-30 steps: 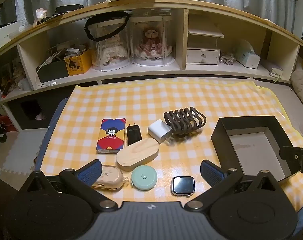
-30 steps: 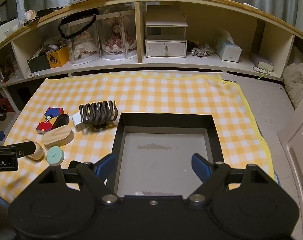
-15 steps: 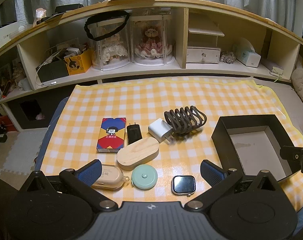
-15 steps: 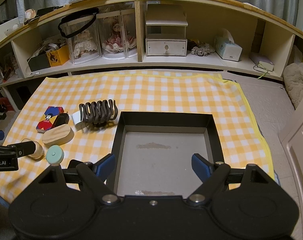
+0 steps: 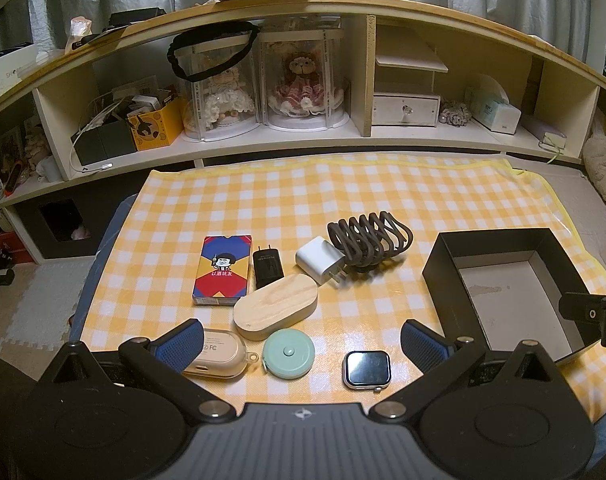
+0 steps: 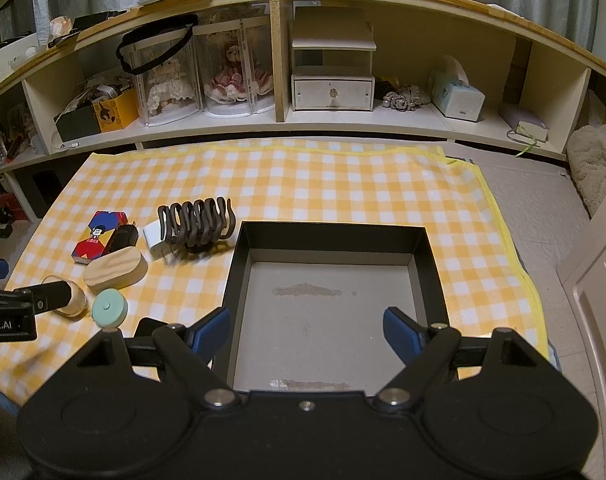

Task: Organize rigid objects

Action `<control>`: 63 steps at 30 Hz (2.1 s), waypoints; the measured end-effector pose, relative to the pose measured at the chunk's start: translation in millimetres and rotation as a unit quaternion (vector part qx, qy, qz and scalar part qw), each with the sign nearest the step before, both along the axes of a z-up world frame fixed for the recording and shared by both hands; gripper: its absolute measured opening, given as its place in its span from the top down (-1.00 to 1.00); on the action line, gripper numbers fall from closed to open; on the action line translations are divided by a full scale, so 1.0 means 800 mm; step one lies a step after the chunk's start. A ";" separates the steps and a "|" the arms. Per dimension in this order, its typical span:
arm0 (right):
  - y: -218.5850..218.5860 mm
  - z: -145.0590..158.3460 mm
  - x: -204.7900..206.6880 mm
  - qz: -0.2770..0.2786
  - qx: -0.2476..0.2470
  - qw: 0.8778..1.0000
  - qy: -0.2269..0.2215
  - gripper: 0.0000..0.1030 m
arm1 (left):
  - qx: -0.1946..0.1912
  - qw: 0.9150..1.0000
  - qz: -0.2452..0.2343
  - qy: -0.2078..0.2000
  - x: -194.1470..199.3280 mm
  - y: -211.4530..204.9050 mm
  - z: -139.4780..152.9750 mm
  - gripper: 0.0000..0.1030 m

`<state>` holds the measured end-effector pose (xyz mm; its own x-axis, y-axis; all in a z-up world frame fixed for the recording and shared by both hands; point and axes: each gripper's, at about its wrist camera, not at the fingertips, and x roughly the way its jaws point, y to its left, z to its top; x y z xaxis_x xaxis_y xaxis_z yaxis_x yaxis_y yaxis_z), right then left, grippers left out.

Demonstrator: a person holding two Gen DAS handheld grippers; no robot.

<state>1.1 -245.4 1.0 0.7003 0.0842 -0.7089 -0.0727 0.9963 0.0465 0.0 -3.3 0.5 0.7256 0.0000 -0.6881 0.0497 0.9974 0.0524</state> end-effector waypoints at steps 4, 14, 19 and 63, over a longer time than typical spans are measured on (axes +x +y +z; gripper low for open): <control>0.000 0.000 0.000 0.000 0.000 1.000 0.000 -0.63 | 0.000 1.000 0.000 0.000 0.000 0.000 0.000 -1.00; 0.001 0.001 0.001 -0.001 0.000 1.000 0.001 -0.63 | 0.001 1.000 0.000 0.001 0.000 0.000 0.000 -1.00; 0.001 0.001 0.001 0.000 -0.001 1.000 0.001 -0.63 | 0.001 1.000 0.000 0.001 0.000 0.000 0.000 -1.00; 0.002 0.001 0.001 0.000 -0.002 1.000 0.003 -0.63 | 0.002 1.000 0.000 0.002 0.001 -0.001 0.000 -1.00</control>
